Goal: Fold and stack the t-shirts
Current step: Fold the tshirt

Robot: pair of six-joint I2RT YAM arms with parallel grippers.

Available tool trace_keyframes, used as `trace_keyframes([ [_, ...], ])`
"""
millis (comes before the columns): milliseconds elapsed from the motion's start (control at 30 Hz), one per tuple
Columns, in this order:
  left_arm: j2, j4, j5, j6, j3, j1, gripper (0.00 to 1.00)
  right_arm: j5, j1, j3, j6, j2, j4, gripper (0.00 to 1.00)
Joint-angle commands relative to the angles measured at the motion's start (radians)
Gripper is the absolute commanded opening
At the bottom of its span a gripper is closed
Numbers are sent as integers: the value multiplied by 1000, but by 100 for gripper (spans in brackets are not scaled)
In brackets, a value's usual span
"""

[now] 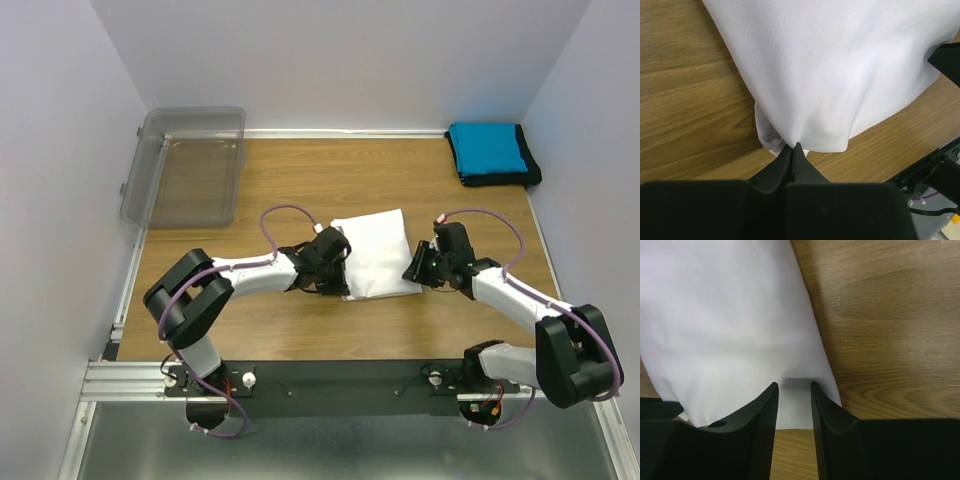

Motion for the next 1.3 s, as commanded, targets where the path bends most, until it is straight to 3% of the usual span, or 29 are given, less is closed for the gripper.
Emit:
trace_keyframes([
  [0,-36,-50,-17,25,-34,-8,0,30,-12,-17,12,14,-11,40],
  [200,4,-92,-16,76,-45,-6,0,13,-16,-18,12,8,-11,40],
  [400,-18,-196,-138,96,-5,-3,2,-29,-15,-15,-1,-1,-11,40],
  [500,-47,-243,-184,105,21,-1,21,-124,-15,8,-36,-21,-10,40],
  [633,-111,-277,-215,102,41,-3,58,-227,-15,40,-59,-58,-11,40],
  [667,-128,-282,-217,98,41,-3,61,-246,-15,44,-56,-61,-10,40],
  [800,-191,-300,-215,76,61,-12,59,-342,-15,55,-44,-43,-4,40],
  [1100,-179,-242,-155,71,71,-15,31,-497,-15,2,-22,11,91,39],
  [1267,-132,-139,-114,81,15,-12,23,-490,-15,-49,-16,48,136,39],
])
